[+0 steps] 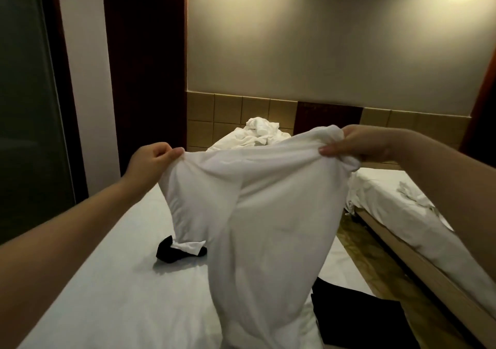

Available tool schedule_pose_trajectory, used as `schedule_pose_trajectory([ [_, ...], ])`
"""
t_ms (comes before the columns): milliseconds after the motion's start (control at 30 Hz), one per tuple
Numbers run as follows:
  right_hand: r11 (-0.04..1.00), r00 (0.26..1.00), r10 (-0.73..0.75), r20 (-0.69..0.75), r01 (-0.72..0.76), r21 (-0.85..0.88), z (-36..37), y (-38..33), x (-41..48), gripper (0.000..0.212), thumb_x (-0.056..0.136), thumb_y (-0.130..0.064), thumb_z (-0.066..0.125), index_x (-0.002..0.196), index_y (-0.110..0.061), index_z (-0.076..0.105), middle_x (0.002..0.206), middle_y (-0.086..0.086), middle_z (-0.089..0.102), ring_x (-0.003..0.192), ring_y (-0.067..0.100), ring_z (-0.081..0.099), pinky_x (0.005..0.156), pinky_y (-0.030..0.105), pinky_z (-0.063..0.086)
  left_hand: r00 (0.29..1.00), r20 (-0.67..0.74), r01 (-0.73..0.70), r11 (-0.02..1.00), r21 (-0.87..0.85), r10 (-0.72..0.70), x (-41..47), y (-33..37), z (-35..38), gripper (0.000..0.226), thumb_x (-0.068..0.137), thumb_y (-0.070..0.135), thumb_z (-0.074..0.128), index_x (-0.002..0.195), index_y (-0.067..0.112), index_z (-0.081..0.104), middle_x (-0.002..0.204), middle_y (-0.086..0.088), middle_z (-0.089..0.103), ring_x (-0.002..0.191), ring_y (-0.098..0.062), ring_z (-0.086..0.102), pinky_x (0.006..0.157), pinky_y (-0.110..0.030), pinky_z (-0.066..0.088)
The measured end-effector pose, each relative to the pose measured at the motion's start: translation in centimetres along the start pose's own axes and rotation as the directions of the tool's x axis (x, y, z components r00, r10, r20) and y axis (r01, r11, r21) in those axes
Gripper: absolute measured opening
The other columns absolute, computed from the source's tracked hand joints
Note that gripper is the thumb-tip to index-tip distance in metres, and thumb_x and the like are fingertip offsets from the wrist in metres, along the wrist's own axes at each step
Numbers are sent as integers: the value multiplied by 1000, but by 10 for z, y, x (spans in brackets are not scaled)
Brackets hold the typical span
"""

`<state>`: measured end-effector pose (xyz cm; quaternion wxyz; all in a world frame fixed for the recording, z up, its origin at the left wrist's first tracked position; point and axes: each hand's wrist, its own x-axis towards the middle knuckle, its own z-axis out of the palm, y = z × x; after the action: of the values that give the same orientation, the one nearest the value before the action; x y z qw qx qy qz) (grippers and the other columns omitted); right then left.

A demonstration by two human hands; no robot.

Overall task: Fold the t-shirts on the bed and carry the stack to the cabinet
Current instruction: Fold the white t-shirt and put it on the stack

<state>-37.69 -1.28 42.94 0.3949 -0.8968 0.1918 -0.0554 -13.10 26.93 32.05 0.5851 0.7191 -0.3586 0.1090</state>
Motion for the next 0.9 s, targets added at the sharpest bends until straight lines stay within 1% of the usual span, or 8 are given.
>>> schedule_pose_trajectory([
  [67, 999, 998, 9, 61, -11, 34, -1, 7, -1, 96, 25, -50, 92, 106, -8, 63, 102, 7, 71, 93, 24, 69, 72, 34, 59, 1000, 16, 3, 1000, -14, -3, 1, 5, -3, 29, 89, 27, 59, 78, 0, 61, 75, -10, 54, 72, -22, 49, 67, -31, 40],
  [200, 1000, 999, -10, 46, 9, 22, 4, 19, -5, 101, 22, -58, 89, 108, -12, 61, 107, 7, 67, 100, 27, 65, 79, 37, 58, 940, 286, 174, 983, 66, -186, -1, 6, -9, 15, 87, 22, 61, 102, 22, 65, 102, -4, 61, 94, -23, 59, 79, -33, 52],
  [333, 980, 997, -60, -44, 67, 188, 6, 21, -6, 55, 65, -37, 71, 112, -11, 58, 115, 10, 63, 105, 25, 62, 86, 37, 54, 793, 512, 284, 943, 171, -331, -5, 23, -14, 19, 87, 23, 59, 100, 11, 68, 99, -10, 64, 90, -24, 63, 69, -25, 55],
  [467, 997, 996, -77, -51, 78, 19, 19, 11, -12, 23, 89, -21, 57, 108, -9, 58, 105, 6, 62, 94, 18, 62, 75, 24, 56, 881, 402, 99, 927, 362, -251, 2, 31, -7, 15, 84, 29, 63, 84, 15, 67, 86, -4, 62, 85, -20, 61, 73, -26, 52],
  [567, 971, 963, -176, -203, 204, 127, 20, -1, -16, 14, 92, -19, 54, 102, -12, 60, 96, 2, 63, 90, 18, 61, 72, 26, 54, 992, 112, 18, 931, 365, -63, 9, 37, -6, 16, 86, 29, 63, 83, 14, 65, 80, -2, 59, 77, -17, 56, 60, -20, 40],
  [733, 974, 929, -214, -302, 227, 6, 21, -20, -27, 16, 89, -20, 60, 102, -11, 60, 92, 1, 61, 81, 11, 62, 68, 19, 51, 992, 11, -102, 743, 662, 127, 12, 48, -21, 26, 88, 35, 59, 94, 11, 70, 85, 0, 60, 85, -20, 54, 71, -33, 44],
  [800, 954, 867, -258, -427, 299, 32, 19, -30, -33, 18, 90, -16, 60, 106, -9, 58, 79, -3, 57, 56, -4, 59, 50, 8, 45, 982, -2, -143, 751, 645, 188, 6, 59, -27, 26, 93, 32, 52, 96, 11, 68, 82, -1, 58, 77, -18, 52, 66, -30, 37],
  [900, 922, 775, -320, -545, 386, 8, 15, -44, -48, 23, 92, -12, 57, 112, -3, 58, 80, 2, 57, 42, -11, 52, 46, 4, 40, 962, -85, -151, 766, 625, 258, 2, 85, -35, 26, 98, 28, 43, 97, 9, 62, 75, -4, 53, 67, -21, 48, 63, -30, 32],
])
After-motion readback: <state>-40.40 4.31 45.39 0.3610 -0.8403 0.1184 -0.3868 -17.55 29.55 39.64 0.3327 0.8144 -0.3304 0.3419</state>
